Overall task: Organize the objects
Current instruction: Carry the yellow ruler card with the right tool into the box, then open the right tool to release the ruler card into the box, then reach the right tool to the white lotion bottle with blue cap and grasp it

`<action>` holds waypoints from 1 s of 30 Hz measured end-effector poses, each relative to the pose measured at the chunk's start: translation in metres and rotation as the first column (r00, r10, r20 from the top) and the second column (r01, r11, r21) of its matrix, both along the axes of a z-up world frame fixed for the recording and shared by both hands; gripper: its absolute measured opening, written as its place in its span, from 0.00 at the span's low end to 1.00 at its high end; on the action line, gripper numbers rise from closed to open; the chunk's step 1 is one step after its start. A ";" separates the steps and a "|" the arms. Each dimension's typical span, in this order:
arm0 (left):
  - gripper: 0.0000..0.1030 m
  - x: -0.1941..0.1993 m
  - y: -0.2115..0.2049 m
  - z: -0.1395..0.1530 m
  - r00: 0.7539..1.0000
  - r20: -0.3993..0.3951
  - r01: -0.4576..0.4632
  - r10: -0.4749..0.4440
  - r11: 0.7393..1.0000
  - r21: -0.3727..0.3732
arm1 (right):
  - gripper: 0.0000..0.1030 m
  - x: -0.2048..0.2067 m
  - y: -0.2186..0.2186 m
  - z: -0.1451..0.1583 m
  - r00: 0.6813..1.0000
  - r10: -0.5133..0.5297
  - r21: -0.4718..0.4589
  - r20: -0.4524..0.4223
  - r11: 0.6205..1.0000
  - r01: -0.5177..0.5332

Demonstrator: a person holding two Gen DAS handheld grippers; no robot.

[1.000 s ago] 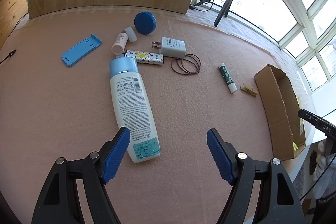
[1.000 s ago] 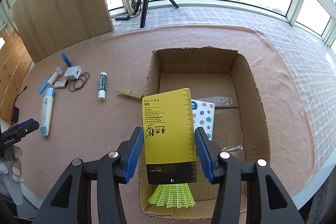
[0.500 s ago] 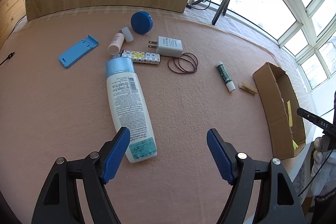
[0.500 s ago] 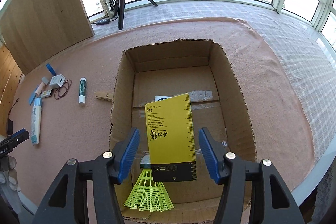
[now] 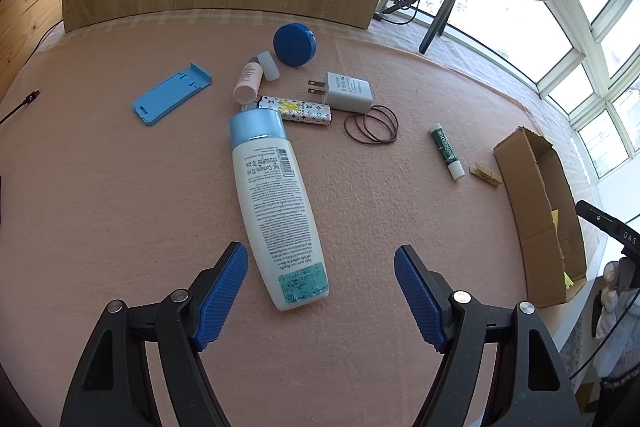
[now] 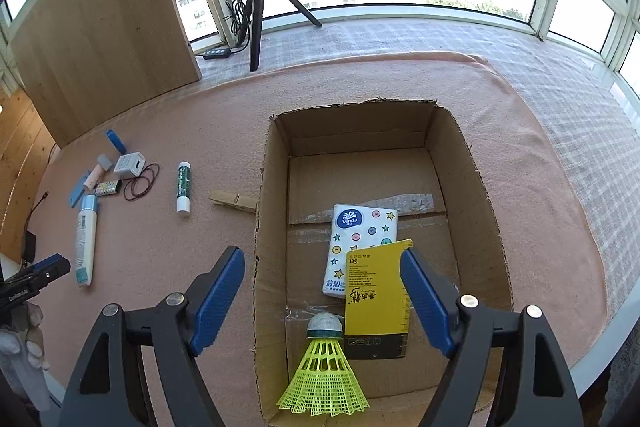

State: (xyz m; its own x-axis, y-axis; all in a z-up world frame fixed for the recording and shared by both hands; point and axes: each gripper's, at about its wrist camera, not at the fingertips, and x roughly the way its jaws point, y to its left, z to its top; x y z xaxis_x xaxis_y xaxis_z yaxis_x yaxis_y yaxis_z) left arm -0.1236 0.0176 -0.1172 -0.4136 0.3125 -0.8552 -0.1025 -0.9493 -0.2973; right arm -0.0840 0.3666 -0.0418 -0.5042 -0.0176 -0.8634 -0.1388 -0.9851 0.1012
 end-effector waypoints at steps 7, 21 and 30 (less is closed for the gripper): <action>0.76 -0.004 -0.013 -0.005 1.000 0.014 -0.022 0.022 1.000 -0.012 | 0.74 -0.014 -0.039 0.001 0.995 0.093 -0.043 -0.031 0.995 -0.094; 0.77 -0.020 -0.027 -0.013 1.000 0.006 -0.016 0.017 0.998 -0.056 | 0.74 -0.069 -0.149 -0.017 0.960 0.279 -0.145 -0.023 0.949 -0.279; 0.78 -0.024 -0.027 -0.020 1.000 0.012 -0.007 0.007 1.000 -0.012 | 0.74 -0.095 -0.198 -0.033 0.933 0.359 -0.251 0.030 0.906 -0.340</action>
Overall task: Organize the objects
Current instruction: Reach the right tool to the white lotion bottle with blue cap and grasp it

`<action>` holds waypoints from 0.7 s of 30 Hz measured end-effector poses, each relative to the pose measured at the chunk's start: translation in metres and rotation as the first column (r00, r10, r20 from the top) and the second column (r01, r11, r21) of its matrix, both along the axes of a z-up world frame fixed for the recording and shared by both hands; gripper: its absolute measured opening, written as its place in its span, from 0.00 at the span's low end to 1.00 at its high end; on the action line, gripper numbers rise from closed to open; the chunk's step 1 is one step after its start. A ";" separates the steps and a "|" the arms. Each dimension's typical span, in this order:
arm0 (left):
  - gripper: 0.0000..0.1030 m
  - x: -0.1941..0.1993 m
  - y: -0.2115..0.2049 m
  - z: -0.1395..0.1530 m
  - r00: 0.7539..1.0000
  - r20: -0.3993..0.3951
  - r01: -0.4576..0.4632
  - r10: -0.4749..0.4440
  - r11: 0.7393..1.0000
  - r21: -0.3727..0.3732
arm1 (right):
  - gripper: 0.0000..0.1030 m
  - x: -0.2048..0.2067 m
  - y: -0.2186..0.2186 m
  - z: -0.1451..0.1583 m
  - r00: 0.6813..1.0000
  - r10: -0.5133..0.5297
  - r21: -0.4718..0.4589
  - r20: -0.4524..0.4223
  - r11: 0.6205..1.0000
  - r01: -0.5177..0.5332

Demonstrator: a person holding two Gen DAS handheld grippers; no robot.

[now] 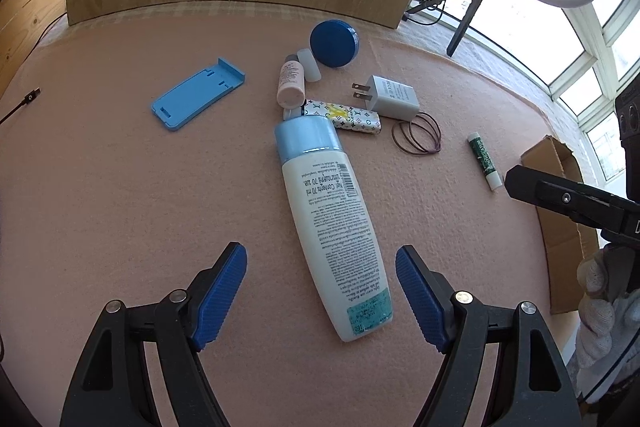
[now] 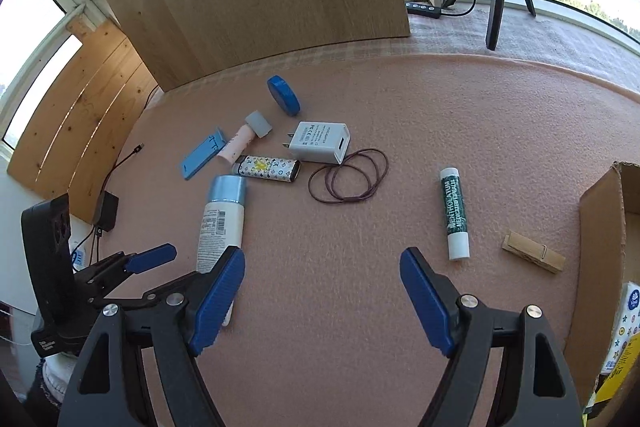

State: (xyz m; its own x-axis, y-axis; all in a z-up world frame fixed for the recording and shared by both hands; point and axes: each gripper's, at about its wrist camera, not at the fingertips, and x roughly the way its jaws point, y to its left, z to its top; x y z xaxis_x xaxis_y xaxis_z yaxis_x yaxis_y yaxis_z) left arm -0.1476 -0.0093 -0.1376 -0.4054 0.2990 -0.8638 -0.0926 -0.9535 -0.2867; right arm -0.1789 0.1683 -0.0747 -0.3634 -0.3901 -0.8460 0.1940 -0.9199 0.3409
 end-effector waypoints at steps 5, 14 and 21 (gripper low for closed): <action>0.78 -0.002 0.004 -0.005 1.000 0.002 0.015 -0.015 1.000 0.008 | 0.74 -0.013 -0.022 -0.012 0.998 0.033 -0.033 0.044 0.999 -0.032; 0.74 -0.005 0.009 -0.012 0.999 0.009 0.035 -0.035 0.999 0.031 | 0.72 -0.029 -0.052 -0.033 0.990 0.079 -0.092 0.119 0.993 -0.068; 0.59 -0.008 0.009 -0.016 0.999 0.025 0.035 -0.037 0.998 0.043 | 0.62 -0.035 -0.073 -0.045 0.978 0.140 -0.087 0.155 0.988 -0.128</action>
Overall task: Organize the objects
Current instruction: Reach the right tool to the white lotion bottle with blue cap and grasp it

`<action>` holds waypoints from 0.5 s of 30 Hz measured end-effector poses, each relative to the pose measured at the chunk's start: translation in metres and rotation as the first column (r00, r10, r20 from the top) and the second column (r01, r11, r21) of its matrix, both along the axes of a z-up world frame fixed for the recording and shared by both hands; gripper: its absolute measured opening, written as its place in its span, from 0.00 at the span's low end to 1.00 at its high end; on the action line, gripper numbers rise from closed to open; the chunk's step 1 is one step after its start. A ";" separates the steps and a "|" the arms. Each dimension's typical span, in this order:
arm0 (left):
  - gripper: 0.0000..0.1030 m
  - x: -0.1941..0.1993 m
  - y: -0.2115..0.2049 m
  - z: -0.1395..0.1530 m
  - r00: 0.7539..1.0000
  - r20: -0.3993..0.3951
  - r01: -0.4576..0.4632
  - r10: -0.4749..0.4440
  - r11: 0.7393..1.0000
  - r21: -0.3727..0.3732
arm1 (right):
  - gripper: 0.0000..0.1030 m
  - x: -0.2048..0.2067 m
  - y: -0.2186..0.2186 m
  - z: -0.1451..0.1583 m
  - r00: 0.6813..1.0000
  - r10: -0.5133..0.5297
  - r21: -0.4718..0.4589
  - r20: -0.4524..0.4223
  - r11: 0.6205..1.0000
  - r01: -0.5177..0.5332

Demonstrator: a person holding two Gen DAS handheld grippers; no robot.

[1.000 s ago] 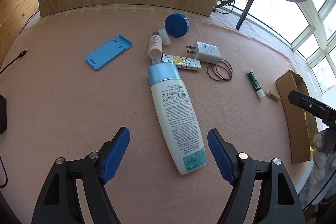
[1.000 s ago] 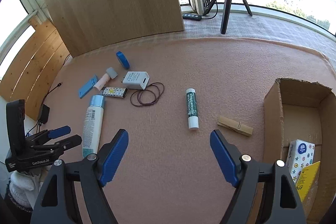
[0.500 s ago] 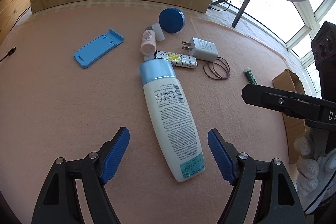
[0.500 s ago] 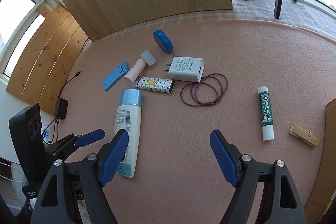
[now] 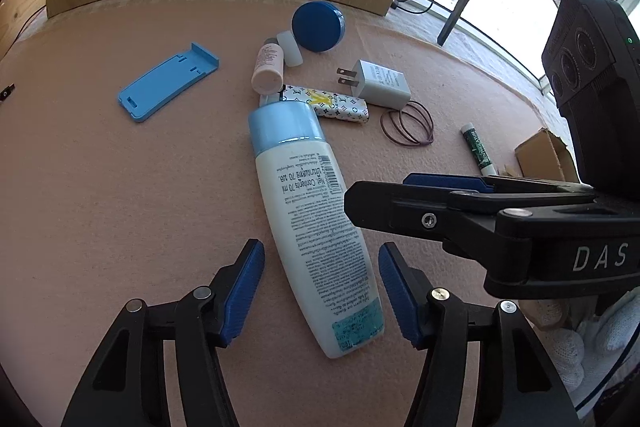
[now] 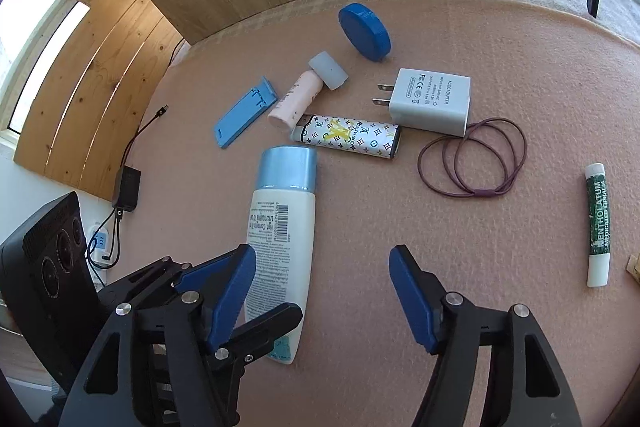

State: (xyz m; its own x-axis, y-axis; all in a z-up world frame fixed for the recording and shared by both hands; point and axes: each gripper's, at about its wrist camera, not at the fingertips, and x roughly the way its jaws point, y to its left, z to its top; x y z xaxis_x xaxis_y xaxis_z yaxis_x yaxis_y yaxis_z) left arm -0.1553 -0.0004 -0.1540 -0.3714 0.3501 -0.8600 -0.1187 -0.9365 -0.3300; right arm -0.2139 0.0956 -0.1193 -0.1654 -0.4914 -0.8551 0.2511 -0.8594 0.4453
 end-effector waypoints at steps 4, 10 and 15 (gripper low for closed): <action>0.55 -0.001 0.001 -0.001 1.000 0.002 0.005 -0.005 1.000 0.002 | 0.60 -0.001 -0.011 -0.004 1.000 0.028 0.003 0.009 1.000 -0.028; 0.49 -0.004 -0.003 -0.003 1.000 0.006 -0.009 0.009 0.999 0.037 | 0.54 -0.004 -0.021 -0.011 0.998 0.054 -0.004 0.032 0.999 -0.054; 0.46 -0.005 -0.006 -0.003 1.000 0.009 -0.029 0.029 0.997 0.067 | 0.41 -0.006 -0.025 -0.015 0.997 0.062 -0.035 0.049 0.998 -0.060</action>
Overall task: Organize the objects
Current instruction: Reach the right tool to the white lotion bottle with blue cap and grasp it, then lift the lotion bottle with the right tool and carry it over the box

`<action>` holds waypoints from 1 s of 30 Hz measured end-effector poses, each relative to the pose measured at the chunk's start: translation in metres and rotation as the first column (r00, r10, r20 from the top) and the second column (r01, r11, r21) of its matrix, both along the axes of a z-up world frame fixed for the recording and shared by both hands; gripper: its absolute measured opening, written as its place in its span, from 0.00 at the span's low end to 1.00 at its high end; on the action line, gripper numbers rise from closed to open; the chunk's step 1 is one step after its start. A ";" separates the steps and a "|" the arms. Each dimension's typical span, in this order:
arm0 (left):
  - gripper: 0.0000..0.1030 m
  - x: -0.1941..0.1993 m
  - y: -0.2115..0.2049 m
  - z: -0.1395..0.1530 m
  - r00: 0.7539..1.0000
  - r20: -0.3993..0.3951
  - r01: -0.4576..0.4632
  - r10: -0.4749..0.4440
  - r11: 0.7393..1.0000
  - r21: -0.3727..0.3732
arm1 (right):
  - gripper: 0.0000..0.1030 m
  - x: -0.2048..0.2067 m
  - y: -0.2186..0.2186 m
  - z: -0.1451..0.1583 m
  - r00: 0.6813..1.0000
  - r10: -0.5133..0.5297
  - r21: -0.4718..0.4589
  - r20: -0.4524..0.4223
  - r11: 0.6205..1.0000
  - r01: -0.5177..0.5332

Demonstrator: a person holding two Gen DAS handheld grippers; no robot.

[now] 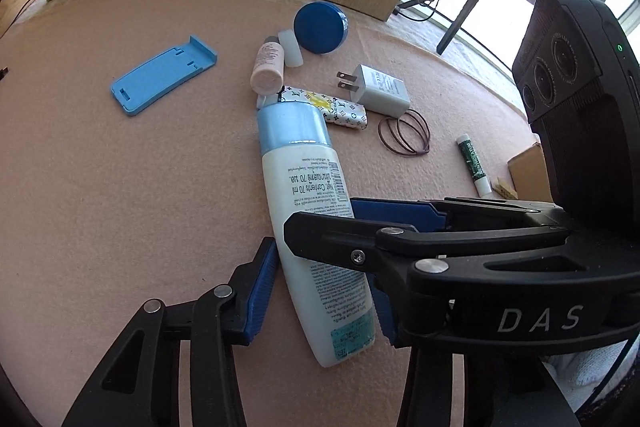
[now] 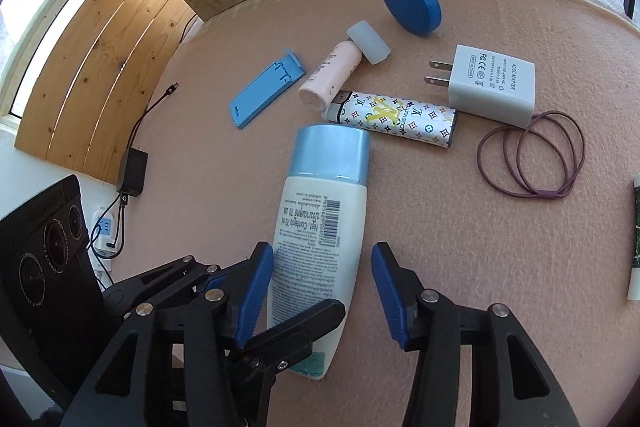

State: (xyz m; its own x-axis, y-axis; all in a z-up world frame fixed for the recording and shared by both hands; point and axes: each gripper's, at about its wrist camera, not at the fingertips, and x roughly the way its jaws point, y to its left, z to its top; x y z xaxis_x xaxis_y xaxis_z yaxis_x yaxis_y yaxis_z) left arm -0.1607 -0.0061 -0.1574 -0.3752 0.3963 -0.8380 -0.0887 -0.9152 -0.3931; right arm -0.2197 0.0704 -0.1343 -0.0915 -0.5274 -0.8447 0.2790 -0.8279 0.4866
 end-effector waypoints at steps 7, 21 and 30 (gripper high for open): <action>0.44 0.007 0.007 0.006 1.000 -0.016 -0.014 0.014 1.000 0.002 | 0.41 0.005 0.006 0.005 1.000 -0.016 -0.007 -0.006 1.000 0.016; 0.43 0.031 0.094 0.061 0.986 -0.126 0.106 -0.107 0.994 -0.017 | 0.41 0.046 0.087 0.061 0.983 -0.142 -0.026 -0.119 0.990 0.140; 0.42 0.045 0.187 0.086 0.957 -0.170 0.239 -0.236 0.971 -0.005 | 0.41 0.087 0.172 0.088 0.947 -0.270 -0.026 -0.175 0.963 0.270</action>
